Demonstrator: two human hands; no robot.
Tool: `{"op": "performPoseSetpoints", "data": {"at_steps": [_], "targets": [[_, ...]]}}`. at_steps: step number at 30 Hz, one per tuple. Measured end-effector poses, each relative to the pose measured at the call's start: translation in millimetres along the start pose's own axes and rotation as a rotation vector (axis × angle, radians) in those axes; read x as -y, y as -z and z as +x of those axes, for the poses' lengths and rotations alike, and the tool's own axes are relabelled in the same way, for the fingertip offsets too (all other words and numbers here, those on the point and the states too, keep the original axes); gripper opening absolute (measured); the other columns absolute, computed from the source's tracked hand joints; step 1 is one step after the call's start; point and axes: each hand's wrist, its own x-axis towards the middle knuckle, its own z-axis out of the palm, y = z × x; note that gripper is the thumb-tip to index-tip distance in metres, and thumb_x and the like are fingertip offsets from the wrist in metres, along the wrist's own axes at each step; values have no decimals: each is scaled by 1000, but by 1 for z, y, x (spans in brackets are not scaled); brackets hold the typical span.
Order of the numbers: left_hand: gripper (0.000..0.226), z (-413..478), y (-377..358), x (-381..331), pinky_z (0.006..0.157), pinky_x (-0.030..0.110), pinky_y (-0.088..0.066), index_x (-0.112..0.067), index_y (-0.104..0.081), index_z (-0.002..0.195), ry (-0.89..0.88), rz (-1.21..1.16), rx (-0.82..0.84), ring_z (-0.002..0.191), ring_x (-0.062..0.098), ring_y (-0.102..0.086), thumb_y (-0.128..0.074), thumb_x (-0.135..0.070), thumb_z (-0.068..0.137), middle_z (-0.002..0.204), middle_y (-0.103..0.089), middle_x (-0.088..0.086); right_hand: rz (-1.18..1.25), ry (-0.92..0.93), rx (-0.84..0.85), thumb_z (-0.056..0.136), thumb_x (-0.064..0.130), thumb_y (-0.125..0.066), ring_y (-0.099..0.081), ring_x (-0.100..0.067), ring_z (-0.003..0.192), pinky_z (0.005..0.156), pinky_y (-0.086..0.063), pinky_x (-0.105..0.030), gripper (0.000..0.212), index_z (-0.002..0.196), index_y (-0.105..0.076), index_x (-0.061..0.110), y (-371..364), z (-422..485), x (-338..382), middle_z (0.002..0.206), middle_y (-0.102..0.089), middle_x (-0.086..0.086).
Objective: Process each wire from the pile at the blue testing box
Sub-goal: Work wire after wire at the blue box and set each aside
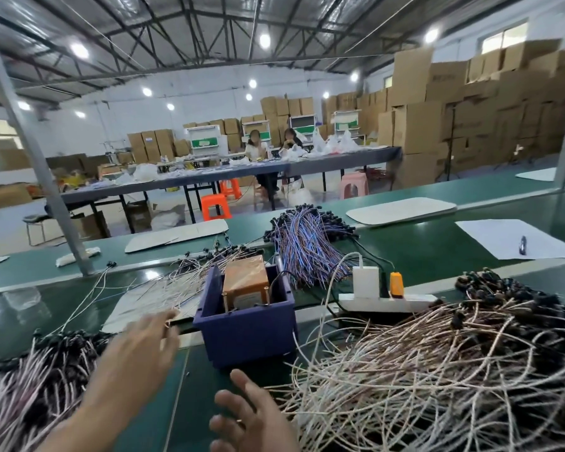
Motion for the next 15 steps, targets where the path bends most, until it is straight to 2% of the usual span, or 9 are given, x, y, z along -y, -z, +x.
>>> {"op": "performPoseSetpoints", "data": {"at_steps": [1,2,3,4,6,8,11,12,15], "targets": [[38,-5,-1,31,84,41,-51,-14,-59,132,116,196,45,100,25,-64,-53,-34,99,115,-67,10,104,11,0,104,24,-52,-63,-29,52,44,-47,-28,25,115,-68,9,-11,5,-30,71,-72,-17],[43,-11,-1,58,88,42,-49,-15,-55,135,254,349,143,107,27,-62,-49,-39,100,121,-63,11,149,3,-49,105,24,-50,-63,-28,52,43,-47,-28,25,117,-67,10,-9,8,-29,72,-72,-17],[47,-17,-2,80,95,41,-47,-19,-49,138,370,455,252,117,25,-57,-41,-46,100,129,-57,9,110,39,-75,106,24,-49,-63,-28,52,43,-48,-28,25,118,-67,11,-11,9,-28,73,-72,-16],[48,-25,-2,97,102,39,-44,-24,-44,139,430,523,329,125,23,-51,-33,-52,101,136,-52,6,81,105,-70,107,23,-47,-62,-26,52,43,-48,-28,25,119,-66,13,-12,11,-35,74,-72,-15],[50,-36,-5,115,108,38,-40,-30,-42,140,419,597,379,133,19,-47,-26,-58,101,142,-48,2,26,73,-112,107,22,-45,-63,-24,53,44,-49,-28,25,119,-66,15,-15,14,-37,75,-73,-13],[40,-41,-8,119,98,35,-45,-30,-46,131,355,598,372,124,16,-55,-29,-54,103,135,-52,0,15,110,-132,107,21,-46,-64,-22,56,46,-50,-29,24,119,-66,16,-9,17,-39,80,-74,-13],[17,-44,-8,120,65,24,-45,-24,-48,103,306,513,306,86,8,-61,-37,-37,104,97,-51,-7,-3,131,-132,106,20,-48,-66,-21,59,50,-52,-30,23,120,-67,16,-11,11,-42,83,-74,-13],[17,-43,-8,121,61,24,-46,-23,-49,96,322,466,285,78,7,-59,-39,-33,104,90,-52,-8,-16,135,-140,106,19,-48,-66,-21,60,50,-52,-29,23,120,-67,16,-11,11,-43,83,-74,-12],[23,-38,-9,125,64,32,-56,-19,-55,85,405,311,313,68,11,-63,-43,-25,103,79,-63,-3,-24,147,-149,105,17,-47,-65,-20,59,51,-51,-28,24,119,-67,16,-8,13,-45,82,-74,-10]]}}
